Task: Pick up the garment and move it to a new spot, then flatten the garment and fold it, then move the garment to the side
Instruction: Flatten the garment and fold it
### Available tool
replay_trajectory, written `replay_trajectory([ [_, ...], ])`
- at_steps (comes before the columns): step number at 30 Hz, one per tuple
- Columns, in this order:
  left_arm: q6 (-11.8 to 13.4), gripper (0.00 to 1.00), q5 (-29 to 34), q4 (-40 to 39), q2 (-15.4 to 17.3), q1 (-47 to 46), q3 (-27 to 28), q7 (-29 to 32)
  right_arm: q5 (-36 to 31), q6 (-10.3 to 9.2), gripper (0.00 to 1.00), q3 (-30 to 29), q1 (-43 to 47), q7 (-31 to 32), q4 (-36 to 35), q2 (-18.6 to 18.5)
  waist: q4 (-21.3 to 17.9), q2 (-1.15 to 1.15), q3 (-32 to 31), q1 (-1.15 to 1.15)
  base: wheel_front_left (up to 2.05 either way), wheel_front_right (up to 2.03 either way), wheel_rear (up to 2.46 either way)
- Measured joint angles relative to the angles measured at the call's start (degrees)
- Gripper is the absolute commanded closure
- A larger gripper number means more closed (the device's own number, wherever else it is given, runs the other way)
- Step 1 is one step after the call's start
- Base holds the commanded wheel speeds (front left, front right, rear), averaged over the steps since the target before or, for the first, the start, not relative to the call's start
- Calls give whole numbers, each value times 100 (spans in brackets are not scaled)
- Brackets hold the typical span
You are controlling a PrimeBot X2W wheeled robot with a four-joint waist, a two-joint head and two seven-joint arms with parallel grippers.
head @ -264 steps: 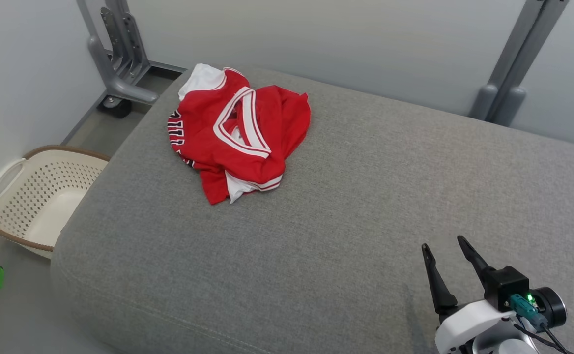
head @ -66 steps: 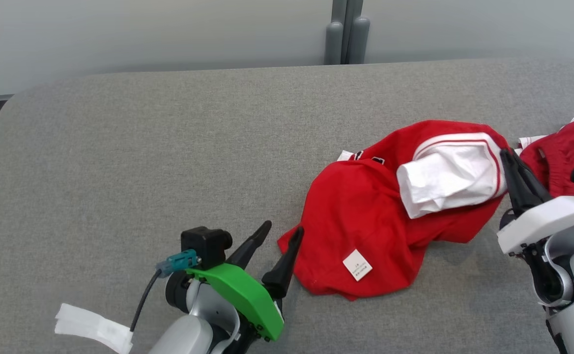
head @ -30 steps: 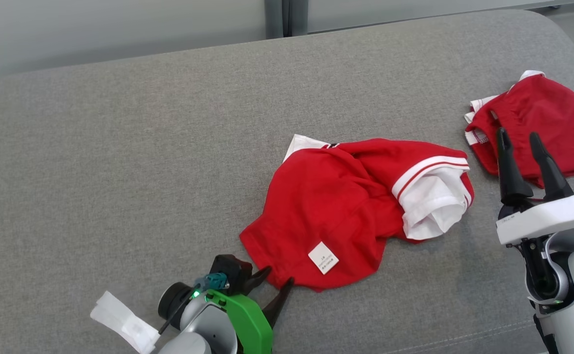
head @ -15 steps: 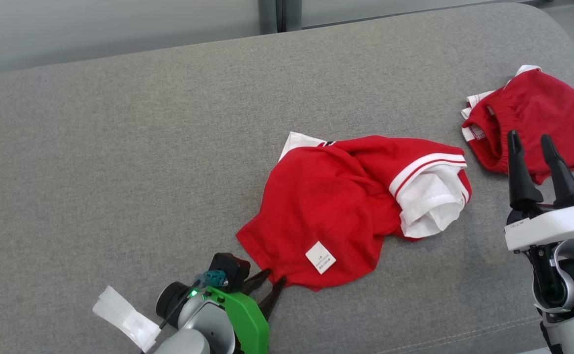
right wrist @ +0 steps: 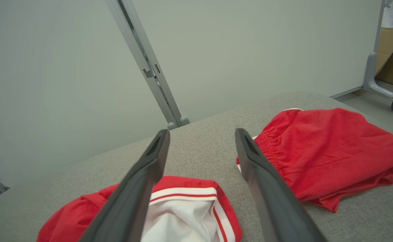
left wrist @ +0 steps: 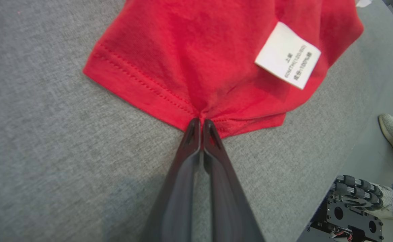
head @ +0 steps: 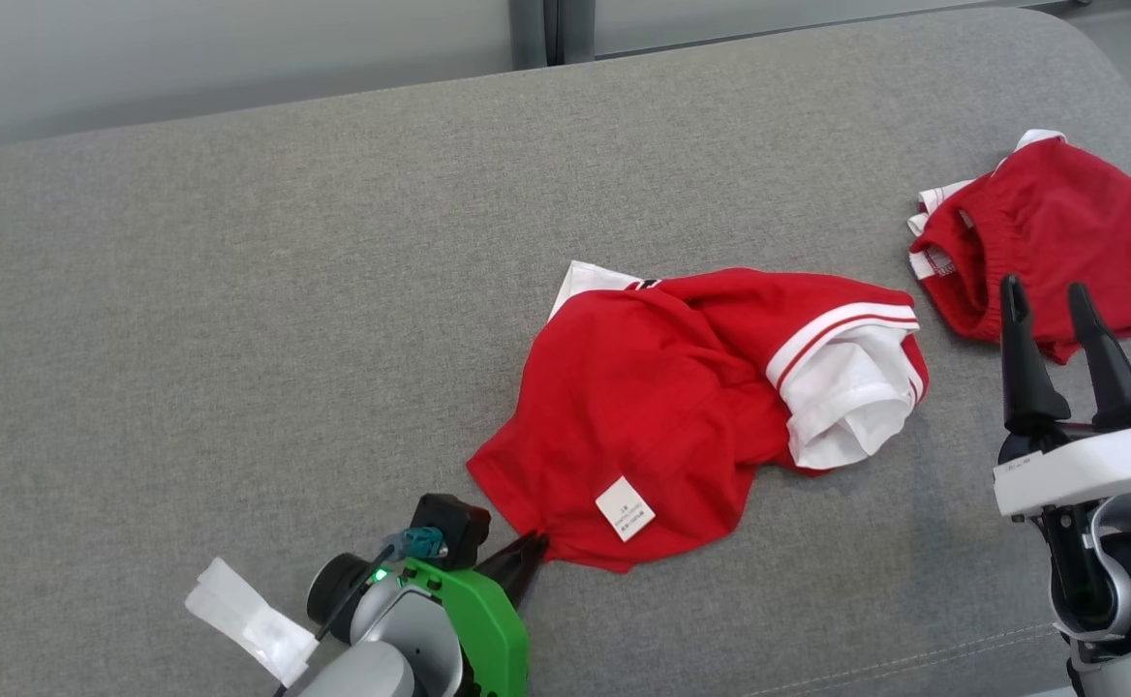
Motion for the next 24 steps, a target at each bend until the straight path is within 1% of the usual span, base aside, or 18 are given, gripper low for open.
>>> replay_trajectory([
  [2, 0, 100, -53, -5, -8, 0, 32, -58, -93, -42, 0, 34, 89, 0, -14, -4, 7, 0, -8, 0, 0, 0, 0],
  [4, 1, 100, -231, -97, -51, 4, 213, -164, -181, -42, 0, 138, 199, 9, -31, -2, 16, 0, -22, 0, 0, 0, 0],
  [7, 13, 100, -493, -458, -54, 5, 605, -388, -210, -41, 0, 325, 394, 57, -31, 57, 29, 0, -50, 0, 0, 0, 0],
  [9, 20, 100, -558, -749, -36, 4, 788, -509, -196, -41, 0, 408, 549, 92, -18, 155, 42, 0, -69, 0, 0, 0, 0],
  [14, -36, 100, -653, -1545, 19, -8, 879, -530, -84, -49, 0, 476, 973, 111, 122, 374, 143, 0, -105, 0, 0, 0, 0],
  [18, -37, 100, -653, -2117, 264, -69, 1017, -527, 29, -49, 0, 581, 1112, 119, 199, 536, 239, 0, -149, 0, 0, 0, 0],
  [20, -10, 100, -653, -2393, 410, -86, 1083, -422, 59, -49, 0, 589, 1112, 99, 204, 561, 272, 0, -169, 0, 0, 0, 0],
  [24, 19, 100, -669, -2624, 494, -68, 1055, -242, 30, -49, 0, 630, 1089, 92, 218, 543, 275, 0, -167, 0, 0, 0, 0],
])
